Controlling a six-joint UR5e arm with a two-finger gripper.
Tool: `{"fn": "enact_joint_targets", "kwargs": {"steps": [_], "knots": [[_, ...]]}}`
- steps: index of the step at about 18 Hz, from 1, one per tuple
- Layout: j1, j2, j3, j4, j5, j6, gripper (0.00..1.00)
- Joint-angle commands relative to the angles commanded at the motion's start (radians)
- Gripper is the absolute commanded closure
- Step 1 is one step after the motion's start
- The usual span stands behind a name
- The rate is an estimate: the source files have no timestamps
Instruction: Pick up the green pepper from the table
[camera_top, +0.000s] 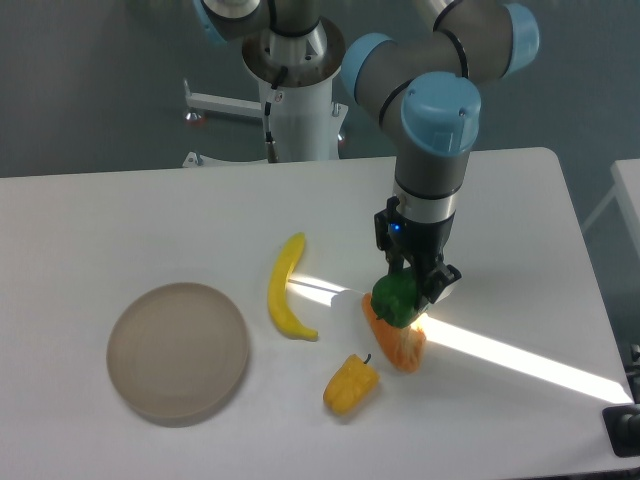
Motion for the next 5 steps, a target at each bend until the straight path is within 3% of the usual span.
{"fn": "enact_joint_targets", "kwargs": {"steps": [5], "knots": [[0.000, -0.006, 0.002, 0.005, 0.006, -0.003, 0.72]]}}
